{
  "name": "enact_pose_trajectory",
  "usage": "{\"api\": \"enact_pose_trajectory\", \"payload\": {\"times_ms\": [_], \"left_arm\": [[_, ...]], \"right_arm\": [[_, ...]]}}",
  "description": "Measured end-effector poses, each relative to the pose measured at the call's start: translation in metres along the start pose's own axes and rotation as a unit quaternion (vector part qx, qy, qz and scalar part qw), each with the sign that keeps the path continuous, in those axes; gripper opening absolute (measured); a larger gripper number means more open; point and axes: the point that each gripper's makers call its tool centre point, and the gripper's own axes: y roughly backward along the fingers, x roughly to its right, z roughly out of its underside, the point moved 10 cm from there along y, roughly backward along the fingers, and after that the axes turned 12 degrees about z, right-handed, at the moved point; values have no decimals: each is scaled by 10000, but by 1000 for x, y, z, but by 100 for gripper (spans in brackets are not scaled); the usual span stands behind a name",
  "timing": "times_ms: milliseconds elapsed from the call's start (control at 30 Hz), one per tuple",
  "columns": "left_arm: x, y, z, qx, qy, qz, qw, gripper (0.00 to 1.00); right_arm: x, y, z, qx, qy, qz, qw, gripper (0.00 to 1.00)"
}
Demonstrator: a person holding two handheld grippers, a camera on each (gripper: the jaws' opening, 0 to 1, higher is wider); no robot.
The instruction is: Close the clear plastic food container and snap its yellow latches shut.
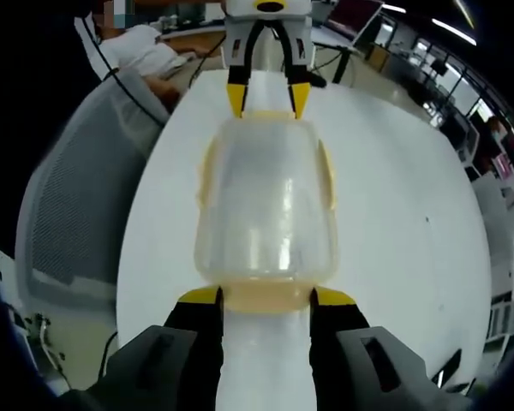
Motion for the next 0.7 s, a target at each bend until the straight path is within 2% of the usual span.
{"api": "enact_pose_trajectory", "payload": {"times_ms": [700], "left_arm": [[-7,-29,-20,102,28,118,9999,32]], "right_arm": [[3,2,31,-300,11,-135,9995,36]]}}
